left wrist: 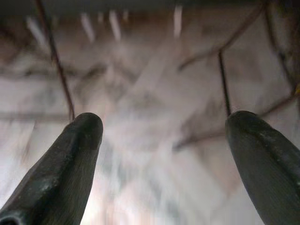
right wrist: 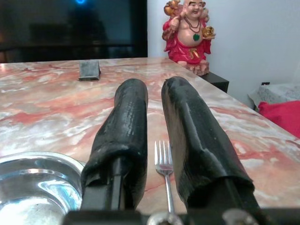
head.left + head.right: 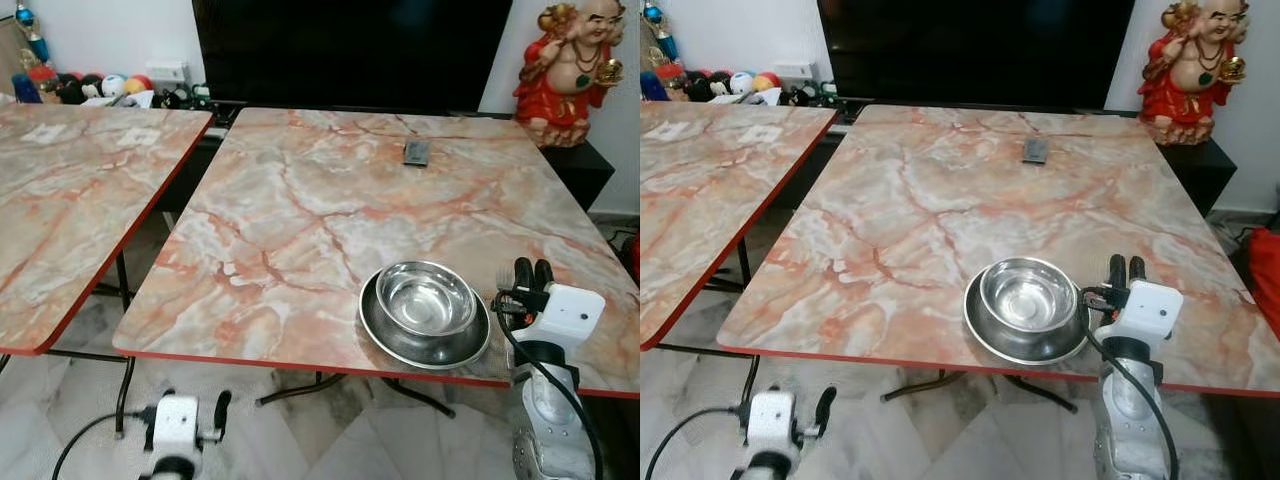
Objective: Setting the table
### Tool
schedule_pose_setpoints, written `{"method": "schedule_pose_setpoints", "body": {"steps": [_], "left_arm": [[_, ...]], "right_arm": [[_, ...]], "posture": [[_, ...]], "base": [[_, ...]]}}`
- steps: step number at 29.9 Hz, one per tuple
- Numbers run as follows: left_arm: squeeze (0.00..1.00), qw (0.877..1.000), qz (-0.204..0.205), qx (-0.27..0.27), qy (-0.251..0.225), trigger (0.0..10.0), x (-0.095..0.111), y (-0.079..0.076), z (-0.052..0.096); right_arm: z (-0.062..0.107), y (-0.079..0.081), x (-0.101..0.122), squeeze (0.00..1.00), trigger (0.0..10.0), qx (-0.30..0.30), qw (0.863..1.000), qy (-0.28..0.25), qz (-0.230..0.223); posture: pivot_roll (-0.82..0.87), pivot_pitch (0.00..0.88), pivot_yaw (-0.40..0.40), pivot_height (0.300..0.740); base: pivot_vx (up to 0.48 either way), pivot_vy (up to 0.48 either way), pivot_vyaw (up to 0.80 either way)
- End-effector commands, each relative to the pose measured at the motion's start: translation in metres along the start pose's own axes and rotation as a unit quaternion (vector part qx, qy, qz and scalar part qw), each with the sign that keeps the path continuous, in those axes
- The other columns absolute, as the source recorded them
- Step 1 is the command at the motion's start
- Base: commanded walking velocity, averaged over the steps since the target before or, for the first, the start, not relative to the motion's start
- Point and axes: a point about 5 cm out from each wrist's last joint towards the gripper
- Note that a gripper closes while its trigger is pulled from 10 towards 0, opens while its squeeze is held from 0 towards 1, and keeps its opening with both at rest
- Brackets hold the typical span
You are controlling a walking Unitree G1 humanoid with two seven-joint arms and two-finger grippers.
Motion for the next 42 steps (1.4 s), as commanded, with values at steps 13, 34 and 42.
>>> {"method": "schedule_pose_setpoints", "body": {"steps": [13, 34, 42], "left_arm": [[0.0, 0.982, -0.02, -0.029, 0.187, 10.0, -0.057, -0.002, 0.033], [0.0, 0.97, -0.011, -0.047, 0.238, 10.0, -0.066, -0.007, 0.035], [0.0, 0.965, -0.008, -0.05, 0.258, 10.0, -0.073, -0.003, 0.041]], "right_arm": [[-0.003, 0.021, -0.001, 0.0, 10.0, 0.063, 0.997, 0.033, -0.015], [-0.007, 0.03, 0.001, 0.0, 10.0, 0.06, 0.997, 0.038, -0.037], [-0.009, 0.037, 0.001, 0.0, 10.0, 0.068, 0.996, 0.039, -0.042]], "posture": [[-0.01, 0.076, -0.019, 0.74], [0.0, 0.086, -0.014, 0.74], [0.0, 0.087, -0.015, 0.74]], "base": [[0.0, 0.037, 0.0], [0.0, 0.48, 0.1], [0.0, 0.48, 0.0]]}}
Point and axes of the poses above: a point about 5 cm out from each wrist's last joint towards the gripper, its own z axis pointing back from the gripper into the wrist, its own x axis along the axis of the wrist's last joint, y = z × x, and after that the axes turned 13 degrees about -z, right-handed
